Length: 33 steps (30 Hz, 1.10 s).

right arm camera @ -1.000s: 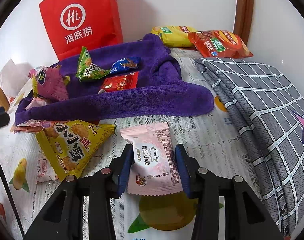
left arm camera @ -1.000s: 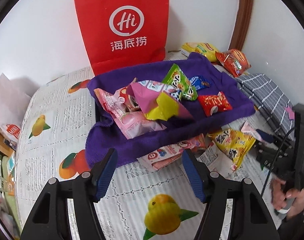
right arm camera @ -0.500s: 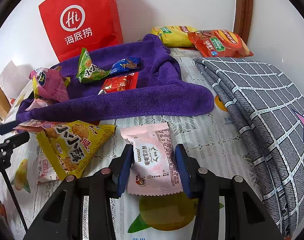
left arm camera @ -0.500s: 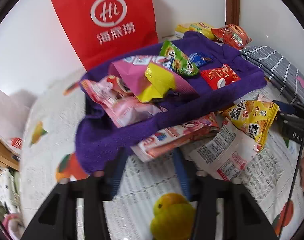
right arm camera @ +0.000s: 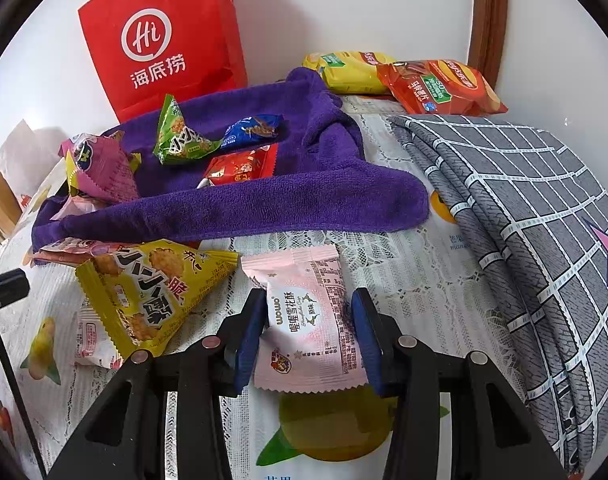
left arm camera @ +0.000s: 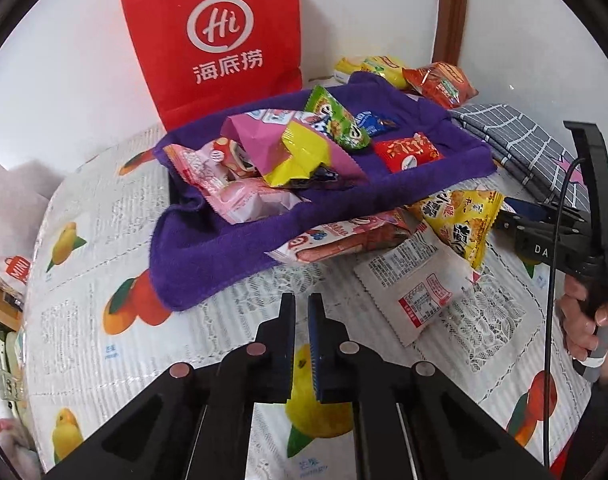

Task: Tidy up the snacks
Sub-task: 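Grasp the pink candy stick packet with the left tool while the right tool holds the pink packet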

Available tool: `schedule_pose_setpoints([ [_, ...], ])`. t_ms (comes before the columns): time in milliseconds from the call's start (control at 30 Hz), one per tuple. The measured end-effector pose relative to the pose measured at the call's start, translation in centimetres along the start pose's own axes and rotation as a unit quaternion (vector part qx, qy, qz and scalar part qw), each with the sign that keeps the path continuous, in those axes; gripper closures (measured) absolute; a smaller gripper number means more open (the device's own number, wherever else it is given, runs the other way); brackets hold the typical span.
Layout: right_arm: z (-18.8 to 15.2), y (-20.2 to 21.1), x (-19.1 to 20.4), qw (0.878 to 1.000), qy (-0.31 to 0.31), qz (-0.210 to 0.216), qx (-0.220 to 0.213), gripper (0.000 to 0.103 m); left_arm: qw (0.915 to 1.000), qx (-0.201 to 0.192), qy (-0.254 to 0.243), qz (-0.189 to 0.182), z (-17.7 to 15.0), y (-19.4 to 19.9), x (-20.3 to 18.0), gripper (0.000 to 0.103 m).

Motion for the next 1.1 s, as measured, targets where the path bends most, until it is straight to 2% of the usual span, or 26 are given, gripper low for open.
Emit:
schedule_pose_setpoints([
  [67, 0.0, 0.0, 0.0, 1.000, 0.001, -0.001, 0.000, 0.058, 0.9999, 0.005, 0.010, -0.004, 0.3, 0.0, 0.2, 0.091],
  [133, 0.0, 0.0, 0.0, 1.000, 0.001, 0.000, 0.000, 0.058, 0.9997, 0.006, 0.018, -0.018, 0.8, -0.2, 0.1, 0.078],
  [200, 0.0, 0.0, -0.1, 1.000, -0.002, 0.004, -0.001, 0.058, 0.9993, 0.001, 0.026, -0.028, 1.3, -0.4, -0.2, 0.059],
  [233, 0.0, 0.0, -0.2, 1.000, -0.003, 0.006, -0.002, 0.058, 0.9992, -0.002, 0.027, -0.028, 1.5, -0.5, -0.4, 0.056],
  [367, -0.1, 0.0, -0.4, 1.000, -0.010, 0.016, -0.006, 0.058, 0.9978, 0.000, 0.058, -0.032, 2.3, -1.2, 0.0, 0.055],
  [533, -0.2, -0.1, -0.7, 1.000, -0.016, 0.023, -0.008, 0.057, 0.9860, 0.000, 0.148, -0.077, 2.5, -2.3, 2.1, 0.055],
  [667, -0.2, -0.1, -0.7, 0.999, -0.018, 0.030, -0.009, 0.055, 0.9795, 0.012, 0.180, -0.090, 2.6, -3.5, 2.6, 0.058],
  [833, -0.2, -0.1, -0.7, 0.999, -0.018, 0.030, -0.009, 0.055, 0.9760, 0.022, 0.192, -0.101, 2.8, -4.2, 2.3, 0.069],
  [933, -0.2, -0.1, -0.7, 0.999, -0.020, 0.032, -0.010, 0.055, 0.9711, 0.038, 0.203, -0.119, 2.6, -5.0, 2.0, 0.083],
  [967, -0.2, -0.1, -0.7, 0.999, -0.020, 0.032, -0.010, 0.055, 0.9696, 0.040, 0.206, -0.126, 2.5, -5.1, 2.0, 0.092],
  [1000, -0.2, -0.1, -0.7, 0.999, -0.020, 0.032, -0.010, 0.055, 0.9681, 0.042, 0.209, -0.133, 2.3, -5.1, 1.9, 0.096],
  [1100, -0.2, -0.1, -0.7, 0.999, -0.018, 0.030, -0.009, 0.055, 0.9673, 0.035, 0.208, -0.141, 1.9, -4.6, 1.8, 0.098],
])
Point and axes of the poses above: each gripper's, at about its wrist camera, not at the fingertips, and y roughly against the way its jaws point, x to its left, z to its top, the point moved 3 cm from there along -y, roughly the way its jaws point, and after that the axes turned 5 degrees about y, right-handed, at the moved point
